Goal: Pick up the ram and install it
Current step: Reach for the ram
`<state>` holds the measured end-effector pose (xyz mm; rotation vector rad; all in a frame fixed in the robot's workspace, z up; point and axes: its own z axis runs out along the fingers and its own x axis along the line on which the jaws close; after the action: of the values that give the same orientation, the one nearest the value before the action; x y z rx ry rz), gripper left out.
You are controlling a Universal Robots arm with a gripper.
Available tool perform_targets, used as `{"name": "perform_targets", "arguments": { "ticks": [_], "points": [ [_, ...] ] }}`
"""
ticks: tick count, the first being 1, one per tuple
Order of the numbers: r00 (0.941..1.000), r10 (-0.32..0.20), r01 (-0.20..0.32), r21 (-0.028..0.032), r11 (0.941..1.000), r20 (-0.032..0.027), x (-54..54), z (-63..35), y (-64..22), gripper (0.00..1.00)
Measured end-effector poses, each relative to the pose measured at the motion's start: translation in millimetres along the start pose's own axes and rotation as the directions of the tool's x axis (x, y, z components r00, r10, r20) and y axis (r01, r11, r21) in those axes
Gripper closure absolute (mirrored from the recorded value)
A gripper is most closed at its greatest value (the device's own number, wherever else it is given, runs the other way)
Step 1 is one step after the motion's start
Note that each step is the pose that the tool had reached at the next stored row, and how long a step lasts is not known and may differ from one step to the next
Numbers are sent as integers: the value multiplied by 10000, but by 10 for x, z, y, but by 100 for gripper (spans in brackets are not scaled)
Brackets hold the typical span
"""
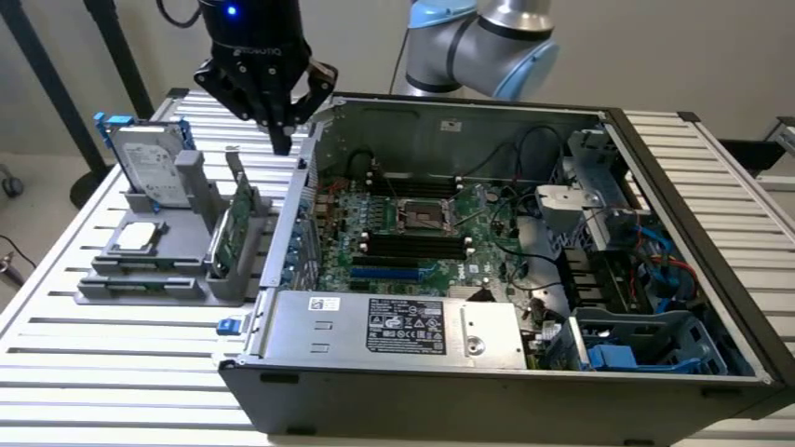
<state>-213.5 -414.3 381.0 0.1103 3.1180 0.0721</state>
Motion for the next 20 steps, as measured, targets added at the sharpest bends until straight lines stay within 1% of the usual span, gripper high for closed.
{"name": "perform_targets", "arguments": {
  "ticks": [20],
  "points": [
    [10000,-1,1,51,10000,3,909,120,-77,89]
  ]
}}
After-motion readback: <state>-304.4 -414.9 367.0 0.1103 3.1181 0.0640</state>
